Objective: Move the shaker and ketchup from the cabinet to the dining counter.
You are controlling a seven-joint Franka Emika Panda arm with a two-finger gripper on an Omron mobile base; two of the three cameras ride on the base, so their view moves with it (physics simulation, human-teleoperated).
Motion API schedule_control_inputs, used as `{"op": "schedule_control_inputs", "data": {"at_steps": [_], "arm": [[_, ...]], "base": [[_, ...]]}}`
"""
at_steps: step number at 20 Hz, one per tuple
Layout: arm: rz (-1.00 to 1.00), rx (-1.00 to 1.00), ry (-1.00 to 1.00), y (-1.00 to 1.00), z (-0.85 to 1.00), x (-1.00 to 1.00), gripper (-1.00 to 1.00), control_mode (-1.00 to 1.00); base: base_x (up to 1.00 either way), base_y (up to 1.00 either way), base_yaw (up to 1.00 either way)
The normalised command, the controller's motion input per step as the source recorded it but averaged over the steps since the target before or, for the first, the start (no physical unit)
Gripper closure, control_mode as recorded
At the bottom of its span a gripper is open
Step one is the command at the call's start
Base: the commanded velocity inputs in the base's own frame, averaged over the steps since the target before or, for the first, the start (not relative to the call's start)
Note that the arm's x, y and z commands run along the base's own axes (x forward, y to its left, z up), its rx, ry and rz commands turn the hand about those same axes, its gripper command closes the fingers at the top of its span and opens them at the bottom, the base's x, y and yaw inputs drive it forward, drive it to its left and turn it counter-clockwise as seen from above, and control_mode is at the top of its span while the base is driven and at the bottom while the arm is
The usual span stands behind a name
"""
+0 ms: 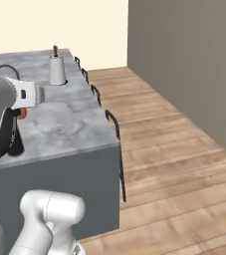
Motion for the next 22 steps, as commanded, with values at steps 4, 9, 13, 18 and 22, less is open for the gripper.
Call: {"op": "schedule_control_inputs", "data": {"at_steps": [4, 9, 13, 18, 22], "arm": [[0.00, 0.00, 0.00, 0.00, 0.00, 0.00, 1.00, 1.00], [0.00, 0.00, 0.00, 0.00, 0.00, 0.00, 1.00, 1.00], [0.00, 0.00, 0.00, 0.00, 0.00, 0.00, 1.00, 1.00], [0.00, 0.00, 0.00, 0.00, 0.00, 0.00, 1.00, 1.00], [0.00, 0.00, 0.00, 0.00, 0.00, 0.00, 1.00, 1.00]], "base": [[0.42, -0.47, 0.22], [0.42, -0.43, 0.29], [0.41, -0.40, 0.35], [0.45, -0.35, 0.39], [0.55, -0.33, 0.34]]}}
